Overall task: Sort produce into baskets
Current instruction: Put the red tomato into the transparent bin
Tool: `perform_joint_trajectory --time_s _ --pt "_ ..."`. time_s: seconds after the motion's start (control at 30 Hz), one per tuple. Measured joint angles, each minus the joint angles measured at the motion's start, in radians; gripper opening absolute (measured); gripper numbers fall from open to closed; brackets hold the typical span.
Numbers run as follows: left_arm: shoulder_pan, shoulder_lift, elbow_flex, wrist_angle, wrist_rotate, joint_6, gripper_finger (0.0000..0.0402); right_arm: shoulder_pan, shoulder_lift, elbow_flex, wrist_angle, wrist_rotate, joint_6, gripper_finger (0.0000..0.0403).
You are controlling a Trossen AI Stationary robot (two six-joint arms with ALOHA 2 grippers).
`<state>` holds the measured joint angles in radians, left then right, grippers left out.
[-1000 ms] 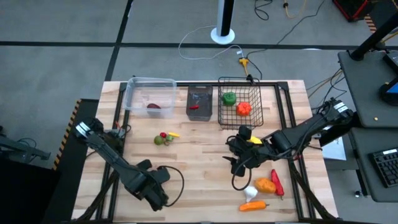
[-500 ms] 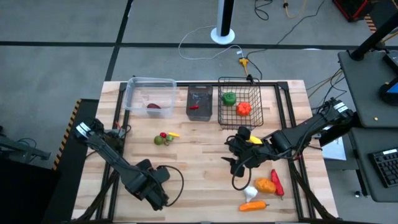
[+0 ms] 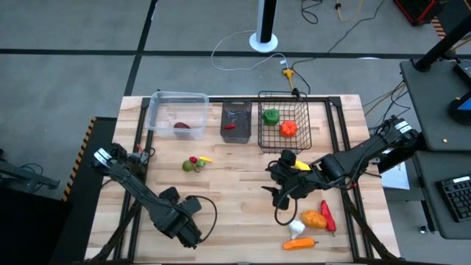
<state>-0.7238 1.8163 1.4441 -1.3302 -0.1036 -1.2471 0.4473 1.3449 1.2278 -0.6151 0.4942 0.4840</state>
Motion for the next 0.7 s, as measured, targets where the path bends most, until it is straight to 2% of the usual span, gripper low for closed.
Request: perform_joint_trajectory --time_s 0.37,0.7 --pt "0.011 0.029 -0.009 0.012 -0.002 0.014 0.0379 0.000 0.000 0.000 0.003 0.000 -0.008 0.0291" --pt "0.017 0.019 -0.127 0.126 0.011 0.015 0.0379 0.000 0.000 -0.001 0.007 0.000 -0.012 0.0293"
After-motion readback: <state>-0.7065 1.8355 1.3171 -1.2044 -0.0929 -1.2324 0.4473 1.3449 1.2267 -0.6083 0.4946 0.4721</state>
